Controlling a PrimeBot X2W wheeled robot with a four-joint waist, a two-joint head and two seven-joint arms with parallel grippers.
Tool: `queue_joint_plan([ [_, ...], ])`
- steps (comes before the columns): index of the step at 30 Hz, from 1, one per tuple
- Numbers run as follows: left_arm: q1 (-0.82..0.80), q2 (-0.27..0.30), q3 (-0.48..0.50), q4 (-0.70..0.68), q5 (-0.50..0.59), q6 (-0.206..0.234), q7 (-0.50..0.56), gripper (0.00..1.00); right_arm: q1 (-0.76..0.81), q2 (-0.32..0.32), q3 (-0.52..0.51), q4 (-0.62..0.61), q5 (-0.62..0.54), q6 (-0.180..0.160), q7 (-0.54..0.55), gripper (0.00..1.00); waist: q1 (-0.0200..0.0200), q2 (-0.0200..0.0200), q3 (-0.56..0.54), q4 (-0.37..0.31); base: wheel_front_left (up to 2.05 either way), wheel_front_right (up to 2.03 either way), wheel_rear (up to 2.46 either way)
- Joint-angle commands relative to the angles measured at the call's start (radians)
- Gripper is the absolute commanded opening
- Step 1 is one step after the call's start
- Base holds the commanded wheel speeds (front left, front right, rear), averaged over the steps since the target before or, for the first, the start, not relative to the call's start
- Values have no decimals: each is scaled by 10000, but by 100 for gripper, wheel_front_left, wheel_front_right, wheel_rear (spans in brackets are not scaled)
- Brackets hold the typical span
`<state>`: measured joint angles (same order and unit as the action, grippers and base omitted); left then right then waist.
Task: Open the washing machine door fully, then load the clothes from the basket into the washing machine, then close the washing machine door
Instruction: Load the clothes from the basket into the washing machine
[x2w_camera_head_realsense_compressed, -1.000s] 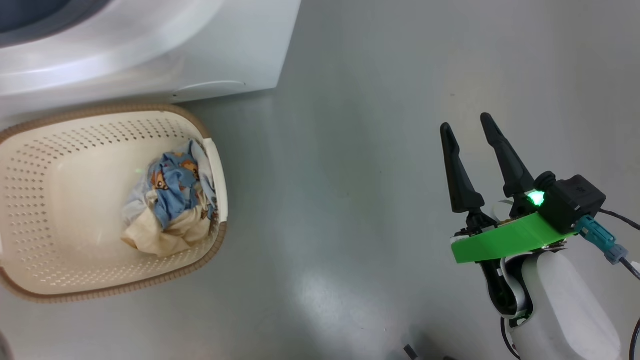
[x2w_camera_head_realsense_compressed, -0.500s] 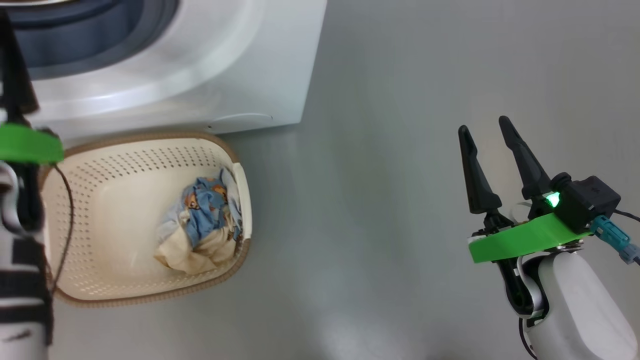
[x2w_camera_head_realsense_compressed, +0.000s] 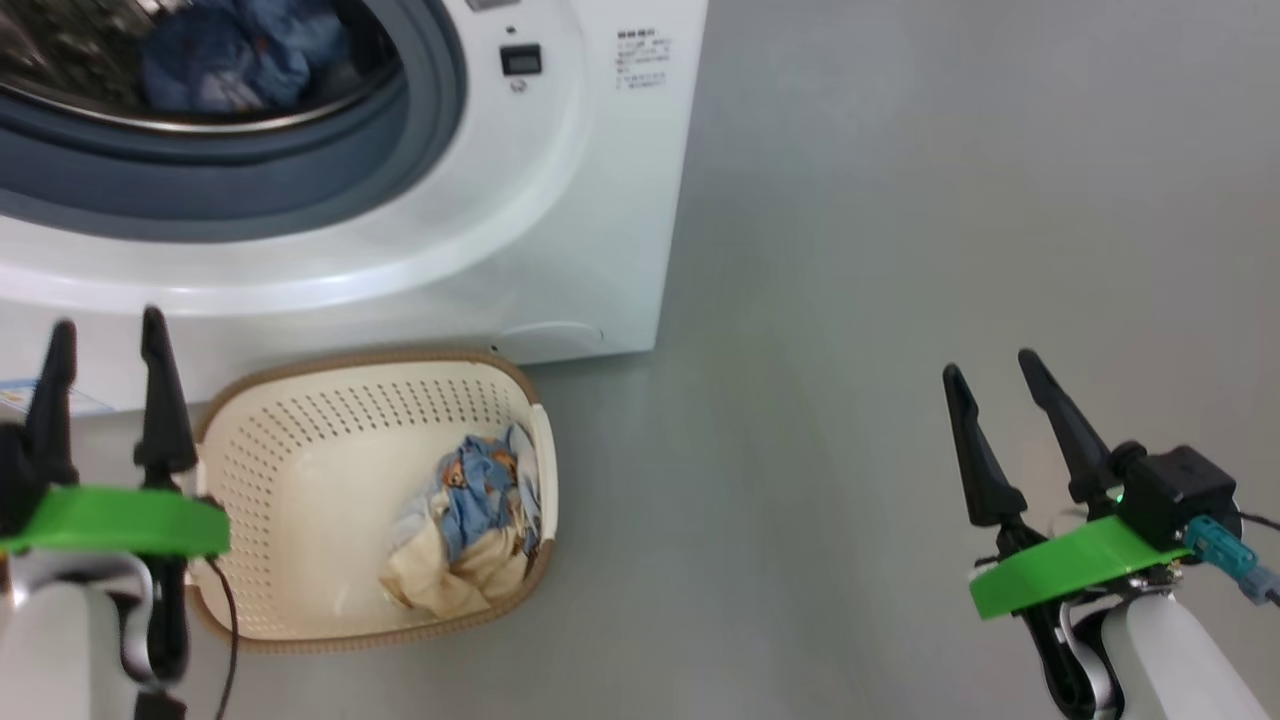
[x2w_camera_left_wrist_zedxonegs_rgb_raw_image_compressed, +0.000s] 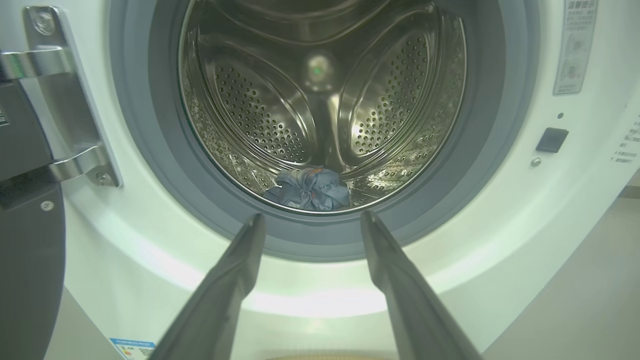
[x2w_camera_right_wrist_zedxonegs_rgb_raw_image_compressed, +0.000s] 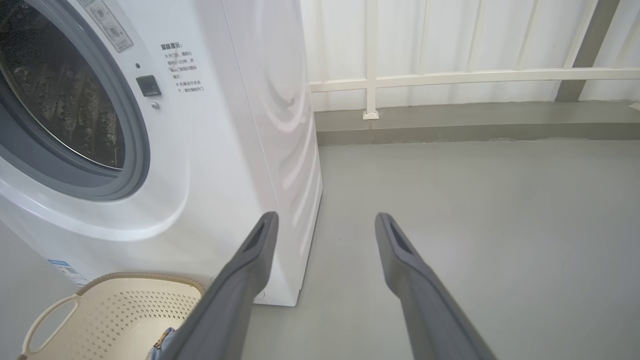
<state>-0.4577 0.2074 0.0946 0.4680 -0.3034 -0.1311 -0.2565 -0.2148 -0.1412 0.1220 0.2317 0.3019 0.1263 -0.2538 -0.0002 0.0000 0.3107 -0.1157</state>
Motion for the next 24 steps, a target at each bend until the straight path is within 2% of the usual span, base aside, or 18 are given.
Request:
queue_joint_plan([
  [1, 249, 294, 332, -386, 123, 5, -53, 100, 194, -162, 148, -164, 98, 44, -80, 100, 2, 0, -632, 299, 0, 0, 0],
  [14, 2731, -191, 529, -1504, 347, 4, -53, 100, 1326, -395, 9, -147, 263, 44, -80, 100, 2, 0, -1836, 584, 0, 0, 0],
  [24, 3927, -444, 715, -2150, 253, 4, -53, 100, 1872, -491, -182, -263, 307, 44, -80, 100, 2, 0, -2190, 643, 0, 0, 0],
])
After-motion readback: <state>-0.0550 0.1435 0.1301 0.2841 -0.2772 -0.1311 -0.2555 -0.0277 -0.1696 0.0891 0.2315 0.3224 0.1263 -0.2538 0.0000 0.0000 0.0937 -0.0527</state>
